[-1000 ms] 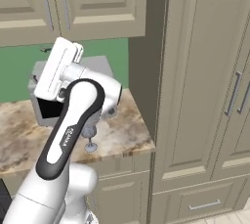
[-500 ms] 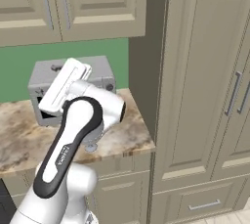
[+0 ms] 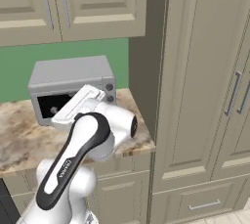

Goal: Retrieve the wine glasses from the counter and place one next to each plate.

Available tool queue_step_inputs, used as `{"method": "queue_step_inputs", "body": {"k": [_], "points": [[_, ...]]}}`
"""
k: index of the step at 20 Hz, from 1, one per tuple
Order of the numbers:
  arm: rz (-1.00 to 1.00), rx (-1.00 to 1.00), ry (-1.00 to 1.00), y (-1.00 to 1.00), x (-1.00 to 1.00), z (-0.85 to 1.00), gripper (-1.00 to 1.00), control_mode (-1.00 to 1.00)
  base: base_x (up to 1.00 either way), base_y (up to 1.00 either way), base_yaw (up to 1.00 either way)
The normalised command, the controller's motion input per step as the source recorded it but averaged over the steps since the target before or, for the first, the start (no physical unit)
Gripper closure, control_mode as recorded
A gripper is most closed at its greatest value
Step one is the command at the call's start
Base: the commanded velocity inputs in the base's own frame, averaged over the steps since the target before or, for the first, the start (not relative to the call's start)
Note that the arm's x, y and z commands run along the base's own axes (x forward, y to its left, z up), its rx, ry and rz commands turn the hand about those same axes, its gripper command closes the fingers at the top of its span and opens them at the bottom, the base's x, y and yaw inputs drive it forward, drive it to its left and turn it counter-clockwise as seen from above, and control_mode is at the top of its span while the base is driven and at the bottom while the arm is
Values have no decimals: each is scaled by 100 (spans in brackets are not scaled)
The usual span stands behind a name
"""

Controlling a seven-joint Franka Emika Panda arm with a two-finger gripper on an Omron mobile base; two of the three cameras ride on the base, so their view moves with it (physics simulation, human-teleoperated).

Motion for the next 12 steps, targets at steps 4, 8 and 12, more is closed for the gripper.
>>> {"method": "queue_step_inputs", "body": {"k": [4, 8, 12], "points": [[0, -13, 47, -37, 27, -69, -100, -100, 0, 0, 0], [-5, -6, 32, -31, 49, -39, -100, -100, 0, 0, 0], [-10, -4, 14, -7, 45, -32, -100, -100, 0, 0, 0]]}}
